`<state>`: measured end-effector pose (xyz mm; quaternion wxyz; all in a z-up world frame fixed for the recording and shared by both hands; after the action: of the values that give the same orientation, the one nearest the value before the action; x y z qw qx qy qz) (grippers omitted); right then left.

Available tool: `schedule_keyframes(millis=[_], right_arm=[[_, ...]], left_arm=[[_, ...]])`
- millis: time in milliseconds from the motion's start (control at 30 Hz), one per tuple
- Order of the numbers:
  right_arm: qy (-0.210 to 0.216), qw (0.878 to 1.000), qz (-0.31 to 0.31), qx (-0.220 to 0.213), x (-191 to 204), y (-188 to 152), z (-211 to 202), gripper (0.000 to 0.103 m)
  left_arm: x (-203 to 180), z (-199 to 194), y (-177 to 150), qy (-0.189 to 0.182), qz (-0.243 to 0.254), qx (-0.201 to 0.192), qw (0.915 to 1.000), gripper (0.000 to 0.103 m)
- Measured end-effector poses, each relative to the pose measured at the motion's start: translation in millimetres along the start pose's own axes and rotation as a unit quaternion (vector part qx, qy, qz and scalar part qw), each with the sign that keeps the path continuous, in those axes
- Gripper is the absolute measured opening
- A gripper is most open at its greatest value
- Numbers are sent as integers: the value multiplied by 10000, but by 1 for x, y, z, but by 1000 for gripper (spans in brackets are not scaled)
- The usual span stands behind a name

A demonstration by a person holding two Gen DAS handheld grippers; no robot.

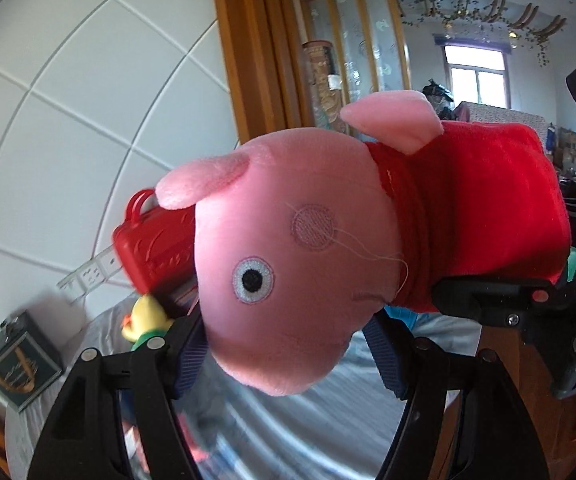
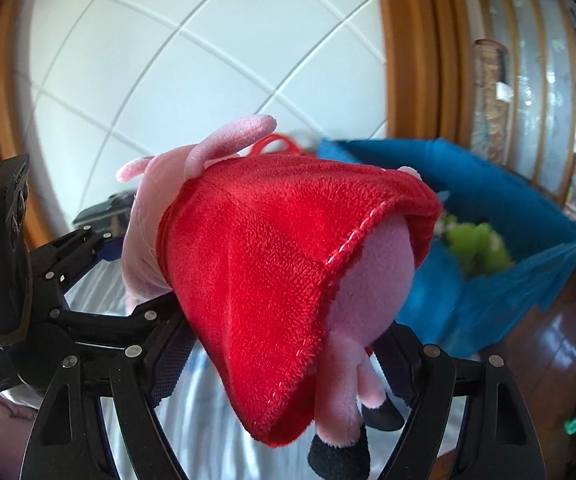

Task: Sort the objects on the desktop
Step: 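Lift the pig plush with both grippers and carry it toward the crate, then open both grippers to drop the pig into the crate and withdraw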

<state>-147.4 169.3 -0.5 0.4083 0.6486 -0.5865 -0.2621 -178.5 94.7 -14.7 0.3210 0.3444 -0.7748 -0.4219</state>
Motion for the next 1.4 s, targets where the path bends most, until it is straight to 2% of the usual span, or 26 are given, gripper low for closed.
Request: schedule_keyframes(millis=[167, 267, 433, 567, 800, 967, 1100, 1133, 1400], right_arm=[[-451, 9986, 115, -237, -58, 33, -9, 82], [-604, 9970, 342, -329, -92, 40, -21, 83], [-824, 9947, 476, -401, -136, 54, -29, 83], [-803, 9947, 492, -414, -176, 70, -31, 84], [-655, 9960, 461, -385, -238, 83, -18, 85], [-799, 9951, 497, -310, -285, 80, -6, 95], [-690, 9957, 520, -324, -300, 77, -4, 102], [-675, 9959, 507, -338, -300, 75, -5, 103], [-516, 9960, 532, -506, -307, 73, -14, 103]], left_arm=[[-36, 43, 54, -349, 160, -198, 9991, 70], [-63, 67, 80, -486, 225, -187, 9984, 70], [-97, 103, 112, -611, 183, -122, 9979, 70], [-117, 131, 135, -558, 71, -41, 9984, 70], [-148, 174, 154, -382, -283, 314, 9984, 70], [-169, 207, 148, -146, -389, 805, 9959, 71], [-176, 210, 144, 98, -373, 846, 9957, 72], [-176, 210, 144, 61, -410, 827, 9957, 81], [-167, 176, 140, 449, -541, 529, 9961, 82]])
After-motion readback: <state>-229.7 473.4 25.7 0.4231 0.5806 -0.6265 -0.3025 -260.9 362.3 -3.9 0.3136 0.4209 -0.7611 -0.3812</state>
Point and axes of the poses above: each gripper's, at about its wrist camera, not at the fingertips, and z roughly the way its jaws point, x to its left, y to its top, the point moved 7 cm from there along z, roughly the way its jaws point, and after that the axes turned 8 degrees about y, right-handed, at the moved point
